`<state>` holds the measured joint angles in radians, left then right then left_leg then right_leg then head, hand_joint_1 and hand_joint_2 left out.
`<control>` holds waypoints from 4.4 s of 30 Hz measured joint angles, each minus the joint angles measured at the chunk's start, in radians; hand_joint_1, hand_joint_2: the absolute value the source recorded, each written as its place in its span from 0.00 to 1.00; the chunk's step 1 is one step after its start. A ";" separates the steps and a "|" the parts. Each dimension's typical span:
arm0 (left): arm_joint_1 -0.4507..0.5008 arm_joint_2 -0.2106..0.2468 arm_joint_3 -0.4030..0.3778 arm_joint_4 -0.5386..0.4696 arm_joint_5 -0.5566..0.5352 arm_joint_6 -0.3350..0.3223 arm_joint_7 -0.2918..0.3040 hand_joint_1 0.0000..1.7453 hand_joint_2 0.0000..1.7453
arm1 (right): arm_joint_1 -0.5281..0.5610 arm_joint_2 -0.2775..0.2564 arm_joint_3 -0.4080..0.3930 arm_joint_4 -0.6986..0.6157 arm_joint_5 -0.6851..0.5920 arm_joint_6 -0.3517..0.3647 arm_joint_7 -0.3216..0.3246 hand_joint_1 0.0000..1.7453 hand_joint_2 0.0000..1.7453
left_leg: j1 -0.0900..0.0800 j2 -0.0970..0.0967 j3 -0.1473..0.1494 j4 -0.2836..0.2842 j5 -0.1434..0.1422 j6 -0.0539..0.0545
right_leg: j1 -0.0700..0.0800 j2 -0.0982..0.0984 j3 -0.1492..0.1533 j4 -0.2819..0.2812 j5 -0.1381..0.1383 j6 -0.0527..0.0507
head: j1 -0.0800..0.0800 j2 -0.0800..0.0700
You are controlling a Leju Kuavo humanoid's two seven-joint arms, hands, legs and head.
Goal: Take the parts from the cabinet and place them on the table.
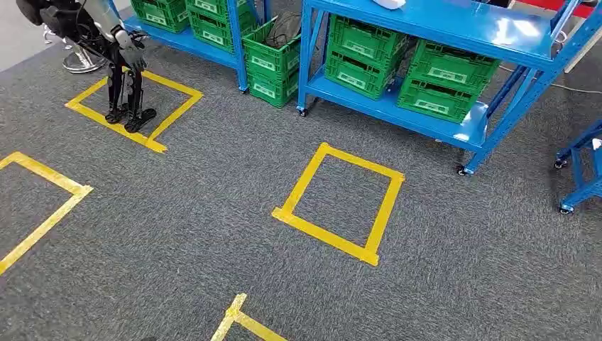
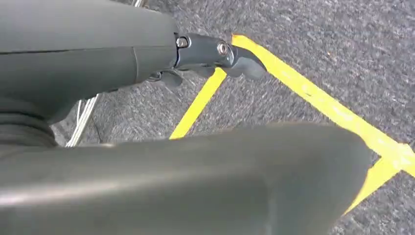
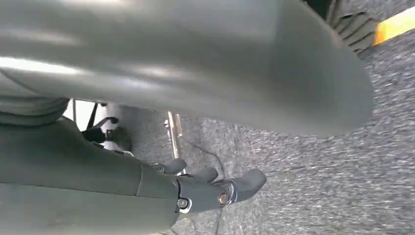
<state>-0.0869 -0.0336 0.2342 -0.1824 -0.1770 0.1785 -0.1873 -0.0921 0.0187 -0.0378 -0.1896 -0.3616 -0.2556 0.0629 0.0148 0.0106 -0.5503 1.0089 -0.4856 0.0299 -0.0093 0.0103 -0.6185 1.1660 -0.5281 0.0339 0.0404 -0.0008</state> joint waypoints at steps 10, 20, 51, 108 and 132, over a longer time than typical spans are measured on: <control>-0.002 -0.010 -0.025 0.000 -0.041 -0.022 0.000 0.00 0.00 | -0.004 0.002 0.014 0.000 0.012 -0.006 0.021 0.00 0.00 | -0.001 0.007 -0.001 -0.004 -0.009 -0.010 | 0.014 -0.009 0.082 -0.166 0.025 -0.013 | -0.009 0.000; -0.002 -0.016 -0.047 0.000 -0.038 -0.017 -0.024 0.00 0.00 | -0.004 0.006 0.019 0.000 0.002 -0.014 0.013 0.00 0.00 | -0.002 0.007 0.012 -0.009 -0.001 -0.023 | 0.014 -0.009 0.092 -0.163 0.028 -0.022 | -0.025 0.000; -0.002 -0.018 -0.070 -0.001 -0.026 -0.014 -0.001 0.00 0.00 | -0.006 0.005 0.051 0.000 0.003 -0.011 0.010 0.00 0.00 | -0.017 0.006 0.007 -0.008 -0.005 0.001 | -0.002 -0.009 0.096 -0.176 0.032 0.006 | -0.032 0.000; 0.001 -0.016 -0.075 -0.003 -0.003 -0.015 -0.002 0.00 0.00 | 0.001 -0.004 0.069 -0.001 -0.021 -0.013 0.010 0.00 0.00 | 0.006 -0.009 -0.135 0.270 -0.123 -0.042 | 0.004 0.003 0.107 -0.191 0.037 -0.047 | -0.036 0.000; -0.004 -0.019 -0.075 -0.003 0.008 -0.013 -0.003 0.00 0.00 | -0.004 -0.011 0.084 -0.001 -0.040 -0.005 0.002 0.00 0.00 | -0.011 -0.010 0.031 0.009 -0.052 -0.014 | 0.020 0.003 0.053 -0.170 0.070 -0.066 | 0.005 0.000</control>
<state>-0.0907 -0.0523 0.1595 -0.1854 -0.1694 0.1656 -0.1900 -0.0962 0.0076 0.0462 -0.1907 -0.4017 -0.2609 0.0652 0.0038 0.0004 -0.5192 1.0177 -0.5373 0.0157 0.0104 0.0132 -0.5659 0.9963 -0.4583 -0.0318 0.0450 -0.0008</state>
